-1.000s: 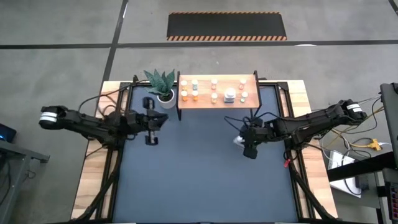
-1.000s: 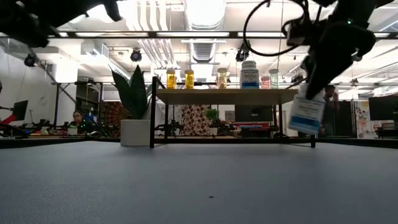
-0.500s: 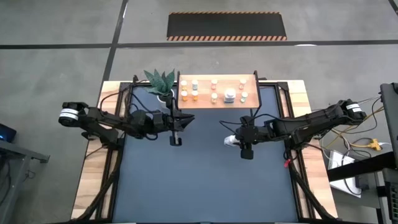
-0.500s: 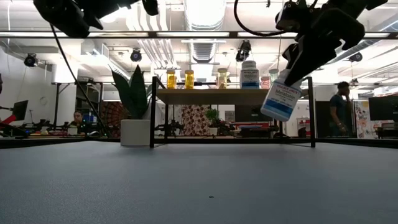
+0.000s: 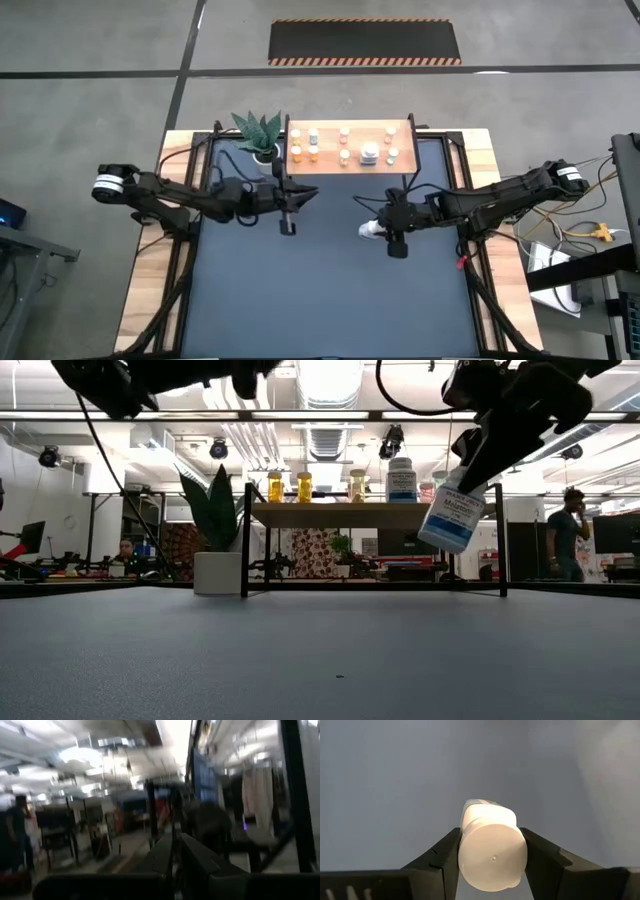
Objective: Pick and place medicine bottles onto shelf by color
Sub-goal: Put the white medicine bottle on the shelf
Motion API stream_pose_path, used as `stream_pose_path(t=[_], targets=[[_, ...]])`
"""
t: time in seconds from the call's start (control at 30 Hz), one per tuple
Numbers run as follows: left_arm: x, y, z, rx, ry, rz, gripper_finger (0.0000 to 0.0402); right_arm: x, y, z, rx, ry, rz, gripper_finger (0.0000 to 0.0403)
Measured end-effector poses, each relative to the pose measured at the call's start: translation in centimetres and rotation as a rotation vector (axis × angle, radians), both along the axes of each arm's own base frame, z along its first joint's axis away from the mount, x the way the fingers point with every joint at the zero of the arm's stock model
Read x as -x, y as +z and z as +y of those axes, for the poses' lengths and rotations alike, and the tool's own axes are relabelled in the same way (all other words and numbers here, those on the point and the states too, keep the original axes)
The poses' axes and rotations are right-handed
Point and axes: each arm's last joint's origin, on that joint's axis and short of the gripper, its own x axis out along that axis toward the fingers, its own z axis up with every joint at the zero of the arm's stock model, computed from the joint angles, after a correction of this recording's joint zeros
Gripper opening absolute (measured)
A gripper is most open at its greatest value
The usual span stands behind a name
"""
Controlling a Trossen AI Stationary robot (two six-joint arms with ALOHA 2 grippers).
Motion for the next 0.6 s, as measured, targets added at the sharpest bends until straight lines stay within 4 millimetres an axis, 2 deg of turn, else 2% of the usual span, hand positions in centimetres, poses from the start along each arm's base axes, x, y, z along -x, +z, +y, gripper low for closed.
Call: stream_pose_path(t=[0.2, 0.33, 0.53, 0.6], targets=[[-0.2, -1.1, 0.1, 0.013, 0.038, 0.269, 0.0021, -0.6, 0.6, 0.3, -0.036, 0.038, -0.08, 0.0163], [0.4, -1.3, 0.1, 0.009, 0.043, 0.34, 0.005, -2.0, 2.2, 0.4, -0.052, 0.023, -0.141, 0.0164], [1.3, -2.1, 0.2, -0.048, 0.062, 0.494, 0.014, -5.1, 6.8, 0.0, -0.002, 0.044, -0.165, 0.0164], [1.8, -2.3, 0.2, -0.084, 0.077, 0.549, 0.017, -6.2, 9.0, -0.7, 0.029, 0.046, -0.153, 0.0164]])
